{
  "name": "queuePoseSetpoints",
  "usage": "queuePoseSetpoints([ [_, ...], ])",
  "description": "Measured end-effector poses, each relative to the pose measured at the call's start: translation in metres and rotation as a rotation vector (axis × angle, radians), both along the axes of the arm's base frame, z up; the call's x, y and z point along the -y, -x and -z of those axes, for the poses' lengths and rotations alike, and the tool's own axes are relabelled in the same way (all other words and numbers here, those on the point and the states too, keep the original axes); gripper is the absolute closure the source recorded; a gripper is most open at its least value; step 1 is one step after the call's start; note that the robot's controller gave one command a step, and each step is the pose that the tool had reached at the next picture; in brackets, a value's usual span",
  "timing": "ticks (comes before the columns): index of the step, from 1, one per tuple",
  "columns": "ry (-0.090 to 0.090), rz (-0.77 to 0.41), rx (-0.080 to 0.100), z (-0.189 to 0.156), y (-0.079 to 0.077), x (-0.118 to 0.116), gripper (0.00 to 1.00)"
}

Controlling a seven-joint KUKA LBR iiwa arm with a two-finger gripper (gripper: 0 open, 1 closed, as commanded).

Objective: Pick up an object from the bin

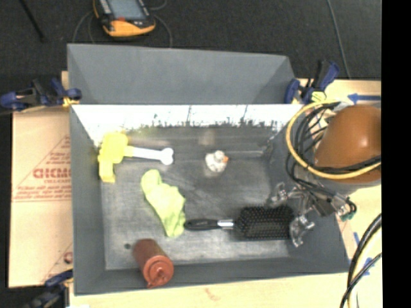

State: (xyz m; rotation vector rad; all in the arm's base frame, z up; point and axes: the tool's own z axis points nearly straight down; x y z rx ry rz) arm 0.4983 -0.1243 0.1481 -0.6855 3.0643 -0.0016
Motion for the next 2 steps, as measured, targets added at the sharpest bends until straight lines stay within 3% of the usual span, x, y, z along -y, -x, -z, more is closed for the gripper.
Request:
queuePoseSetpoints([
  [2,0.000,0.001,0.001,-0.022,0.000,0.000,1.00],
])
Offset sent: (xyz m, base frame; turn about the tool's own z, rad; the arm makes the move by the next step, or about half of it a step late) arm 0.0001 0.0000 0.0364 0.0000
